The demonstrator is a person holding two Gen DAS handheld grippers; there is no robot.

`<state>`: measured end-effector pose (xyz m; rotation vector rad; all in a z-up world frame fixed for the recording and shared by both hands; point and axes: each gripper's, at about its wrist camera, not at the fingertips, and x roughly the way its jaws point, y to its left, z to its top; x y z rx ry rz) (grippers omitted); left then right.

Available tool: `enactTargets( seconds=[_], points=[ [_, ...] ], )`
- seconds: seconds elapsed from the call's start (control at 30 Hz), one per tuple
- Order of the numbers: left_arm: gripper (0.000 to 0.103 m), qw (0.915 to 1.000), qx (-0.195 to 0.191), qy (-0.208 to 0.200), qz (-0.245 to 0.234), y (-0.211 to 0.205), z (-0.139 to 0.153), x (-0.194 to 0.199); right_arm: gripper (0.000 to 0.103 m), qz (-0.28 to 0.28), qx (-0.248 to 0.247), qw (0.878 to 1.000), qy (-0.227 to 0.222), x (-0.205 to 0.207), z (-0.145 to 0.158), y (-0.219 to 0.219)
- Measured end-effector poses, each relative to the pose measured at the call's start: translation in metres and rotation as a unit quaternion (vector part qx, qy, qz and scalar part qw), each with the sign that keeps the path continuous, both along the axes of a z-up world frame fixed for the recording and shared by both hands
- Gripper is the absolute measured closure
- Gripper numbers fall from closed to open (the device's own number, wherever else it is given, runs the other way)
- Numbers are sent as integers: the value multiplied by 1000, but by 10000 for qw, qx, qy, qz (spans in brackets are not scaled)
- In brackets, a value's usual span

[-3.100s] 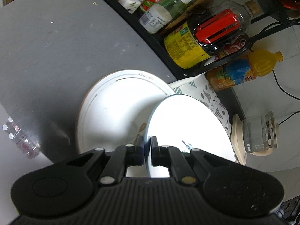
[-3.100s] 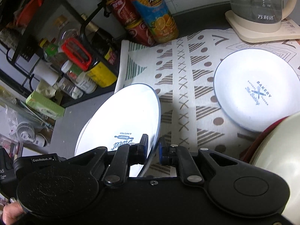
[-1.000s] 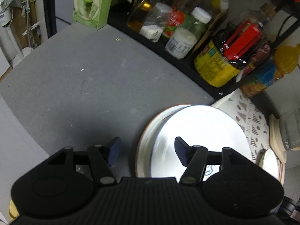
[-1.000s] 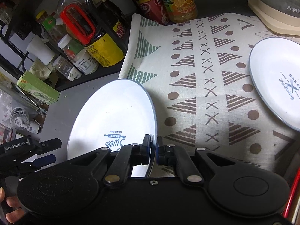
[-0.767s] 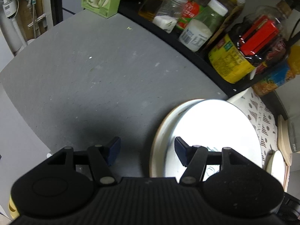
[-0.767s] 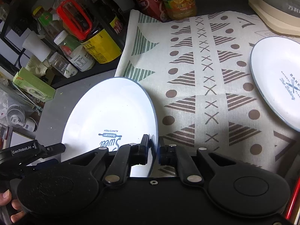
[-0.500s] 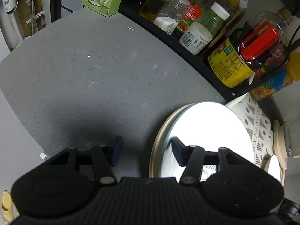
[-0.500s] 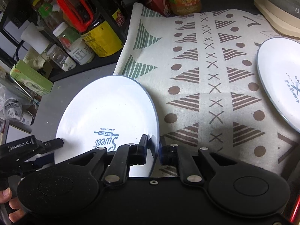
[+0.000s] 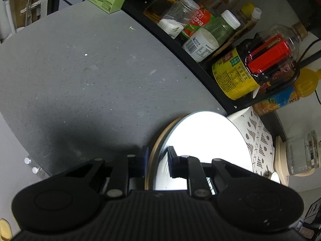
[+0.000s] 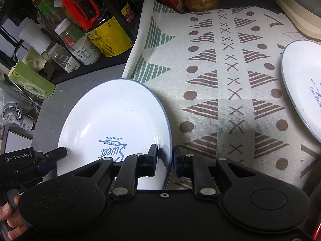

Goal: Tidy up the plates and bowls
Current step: 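Open the right gripper and withdraw both grippers from the stacked plates, then move both grippers to the white 'BAKERY' plate and close on its rim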

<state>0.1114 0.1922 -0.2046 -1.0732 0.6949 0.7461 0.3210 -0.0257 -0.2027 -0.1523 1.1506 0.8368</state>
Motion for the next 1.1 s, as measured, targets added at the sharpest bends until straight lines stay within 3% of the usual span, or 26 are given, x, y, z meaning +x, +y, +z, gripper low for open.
enactTargets(
  seconds=[0.13, 0.2, 0.27, 0.3, 0.43, 0.53, 0.77, 1.1],
  points=[
    [85, 9999, -7, 113, -17, 0, 3, 3, 83, 39, -48, 10000, 50, -2, 0, -2],
    [81, 9996, -10, 274, -34, 1, 6, 7, 74, 229, -37, 9997, -58, -6, 5, -1],
    [80, 9988, 9, 478, -91, 2, 10, 12, 54, 478, 77, 9985, -238, -11, 15, -1],
    [78, 9985, 36, 523, -142, 2, 11, 13, 50, 526, 106, 9981, -287, -12, 19, -2],
    [52, 9971, 108, 716, -234, 2, 21, 19, 34, 614, 268, 9972, -324, -10, 36, -7],
    [43, 9957, 250, 837, -299, -2, 31, 22, 20, 718, 356, 9963, -310, -8, 47, -12],
    [36, 9936, 132, 920, -635, -19, 45, 33, 11, 1048, 242, 9935, -380, -6, 66, -24],
    [34, 9902, 146, 810, -1125, -47, 57, 63, 11, 1058, 115, 9926, -583, 18, 91, -53]
  ],
)
